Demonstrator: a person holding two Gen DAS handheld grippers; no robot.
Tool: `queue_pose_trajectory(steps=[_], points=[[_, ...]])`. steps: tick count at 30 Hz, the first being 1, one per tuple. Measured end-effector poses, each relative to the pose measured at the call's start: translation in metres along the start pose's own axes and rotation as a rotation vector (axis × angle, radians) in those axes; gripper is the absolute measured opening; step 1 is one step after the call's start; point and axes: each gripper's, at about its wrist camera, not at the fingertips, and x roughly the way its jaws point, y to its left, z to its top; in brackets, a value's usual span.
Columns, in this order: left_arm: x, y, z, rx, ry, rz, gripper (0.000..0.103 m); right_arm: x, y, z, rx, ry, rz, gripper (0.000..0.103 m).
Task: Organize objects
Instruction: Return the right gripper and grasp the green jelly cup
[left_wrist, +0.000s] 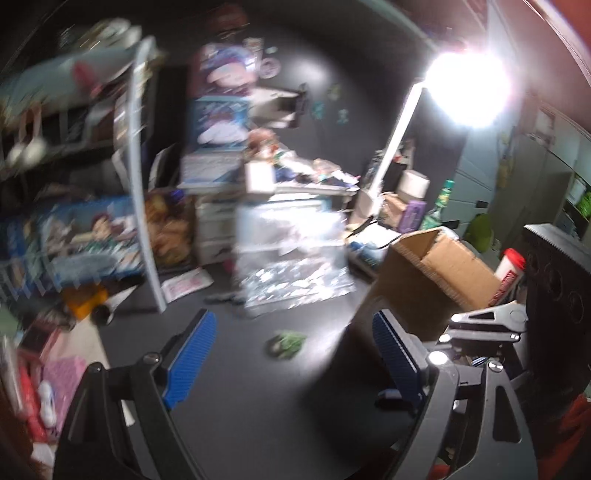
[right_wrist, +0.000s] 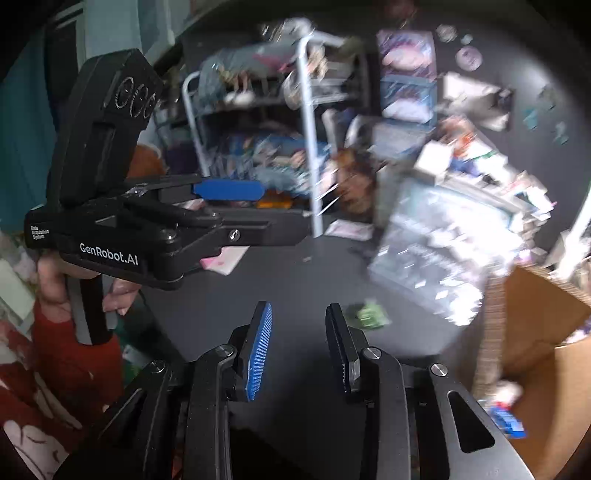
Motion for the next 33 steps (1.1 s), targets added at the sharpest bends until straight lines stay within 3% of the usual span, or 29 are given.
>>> queue_pose_trajectory(steps=[7, 11, 13, 22, 31, 33], points=[[0.008, 0.048, -0.038, -0.083, 0.017, 0.001, 0.084, 0.072, -0.013, -0.018, 0.181, 0.118, 0.03, 0.038], [0.019, 0.063, -0.047, -0.106, 0.029, -0.01, 0.084, 0.097, -0.037, -0.028, 0.295, 0.136, -0.07, 0.043], [0.022, 0.067, -0.047, -0.113, 0.032, -0.024, 0.084, 0.106, -0.048, -0.028, 0.316, 0.134, -0.128, 0.057], [0.044, 0.076, -0.043, -0.108, 0.06, -0.044, 0.084, 0.135, -0.085, -0.026, 0.344, 0.134, -0.256, 0.057], [0.056, 0.082, -0.038, -0.118, 0.069, -0.047, 0.084, 0.151, -0.101, -0.018, 0.322, 0.137, -0.291, 0.056], [0.057, 0.082, -0.037, -0.119, 0.071, -0.044, 0.084, 0.153, -0.102, -0.018, 0.313, 0.132, -0.302, 0.05]])
